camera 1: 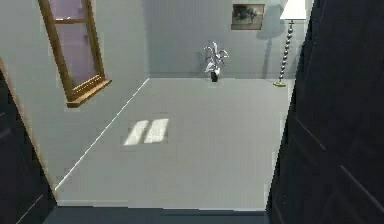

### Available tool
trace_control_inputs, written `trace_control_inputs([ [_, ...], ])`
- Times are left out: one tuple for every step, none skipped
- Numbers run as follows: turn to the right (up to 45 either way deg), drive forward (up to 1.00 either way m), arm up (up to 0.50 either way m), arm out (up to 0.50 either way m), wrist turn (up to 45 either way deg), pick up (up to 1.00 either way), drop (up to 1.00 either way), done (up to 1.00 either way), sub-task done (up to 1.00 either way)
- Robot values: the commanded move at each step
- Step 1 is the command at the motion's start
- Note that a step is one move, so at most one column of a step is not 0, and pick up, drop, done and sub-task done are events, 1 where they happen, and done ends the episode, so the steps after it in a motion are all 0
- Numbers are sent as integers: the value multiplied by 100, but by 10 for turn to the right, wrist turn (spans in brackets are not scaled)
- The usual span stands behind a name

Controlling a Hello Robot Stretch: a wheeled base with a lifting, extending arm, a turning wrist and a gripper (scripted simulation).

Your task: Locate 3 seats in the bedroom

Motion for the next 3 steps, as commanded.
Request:
trace_control_inputs([
  [0,100,0,0,0,0,0,0,0],
  [60,0,0,0,0,0,0,0,0],
  [0,45,0,0,0,0,0,0,0],
])
